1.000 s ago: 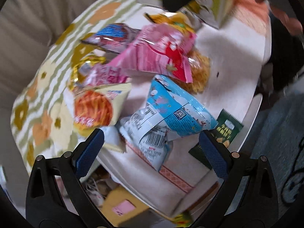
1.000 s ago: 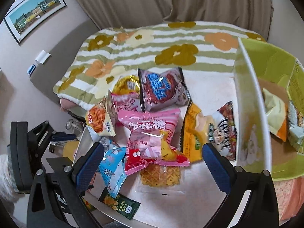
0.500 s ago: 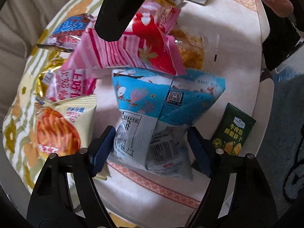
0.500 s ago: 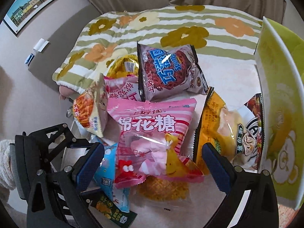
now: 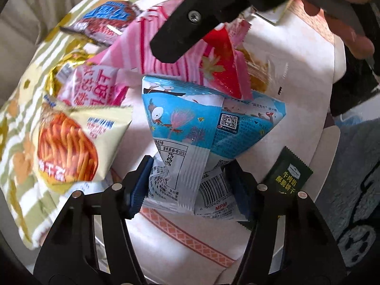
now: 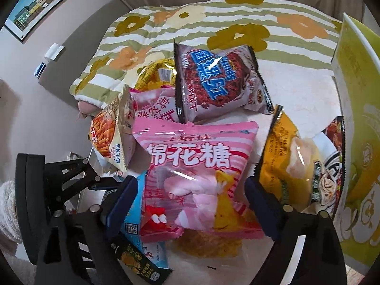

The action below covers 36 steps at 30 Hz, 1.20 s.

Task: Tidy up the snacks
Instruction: 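Grasp the blue-white bag with left tool while right tool grasps pink marshmallow bag, then carry both bags into the box and open both tools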

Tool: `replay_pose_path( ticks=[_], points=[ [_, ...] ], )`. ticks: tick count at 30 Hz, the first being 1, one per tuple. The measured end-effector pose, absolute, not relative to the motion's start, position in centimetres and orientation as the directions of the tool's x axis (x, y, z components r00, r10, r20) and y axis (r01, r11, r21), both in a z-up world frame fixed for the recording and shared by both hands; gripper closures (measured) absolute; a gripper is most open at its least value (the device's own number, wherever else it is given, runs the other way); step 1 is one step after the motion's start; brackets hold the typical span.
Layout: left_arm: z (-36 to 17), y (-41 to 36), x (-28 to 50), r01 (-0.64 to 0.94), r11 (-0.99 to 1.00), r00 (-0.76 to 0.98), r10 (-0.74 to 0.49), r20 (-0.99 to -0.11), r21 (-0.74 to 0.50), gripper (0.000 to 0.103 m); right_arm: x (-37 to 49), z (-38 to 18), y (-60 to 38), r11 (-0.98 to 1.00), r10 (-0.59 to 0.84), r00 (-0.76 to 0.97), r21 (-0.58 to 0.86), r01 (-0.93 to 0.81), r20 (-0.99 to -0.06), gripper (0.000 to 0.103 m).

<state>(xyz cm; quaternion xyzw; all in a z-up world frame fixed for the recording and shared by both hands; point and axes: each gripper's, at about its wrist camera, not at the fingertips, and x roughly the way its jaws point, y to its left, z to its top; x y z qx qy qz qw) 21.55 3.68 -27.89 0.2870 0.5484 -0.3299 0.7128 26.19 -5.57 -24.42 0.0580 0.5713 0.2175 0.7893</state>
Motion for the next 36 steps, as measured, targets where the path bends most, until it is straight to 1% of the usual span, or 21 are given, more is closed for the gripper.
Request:
replay_pose_path(
  ticks=[4,6,7,8,11,23,28,36],
  points=[
    [-27.4,4.4,21.3,0.757,0.653,0.186,-0.166,-0.968,0.033,0.044,26.5,-24.7,-5.4,0.899,0.412,0.242,0.350,-0.264,-0.878,0.015],
    [-27.2,4.8,21.4,0.746,0.666,0.190,-0.169,-0.967,0.030,0.044,26.6,-24.9,-5.4,0.899,0.412,0.234,0.351,-0.260,-0.881,0.025],
    [-27.1,4.9,21.4,0.738,0.674,0.192,-0.167,-0.967,0.030,0.044,26.6,-25.0,-5.4,0.899,0.414,0.232,0.353,-0.260,-0.880,0.027],
    [-27.0,4.9,21.2,0.731,0.681,0.193,-0.166,-0.967,0.029,0.044,26.6,-24.8,-5.5,0.900,0.413,0.241,0.353,-0.255,-0.879,0.032],
    [-26.5,4.9,20.5,0.714,0.700,0.205,-0.173,-0.963,0.026,0.044,26.3,-24.4,-6.0,0.897,0.425,0.254,0.368,-0.244,-0.869,0.036],
    [-22.3,5.7,16.9,0.682,0.730,0.297,-0.223,-0.928,0.043,0.044,23.1,-18.8,-7.6,0.905,0.420,0.386,0.348,-0.243,-0.822,0.036],
    [-19.9,5.6,16.9,0.673,0.738,0.339,-0.256,-0.905,0.044,0.044,21.8,-15.4,-9.4,0.915,0.403,0.456,0.338,-0.220,-0.794,0.036],
    [-14.1,3.3,19.0,0.644,0.764,0.423,-0.303,-0.854,0.048,0.044,20.4,-10.2,-14.7,0.932,0.360,0.567,0.315,-0.182,-0.740,0.036]
  ],
)
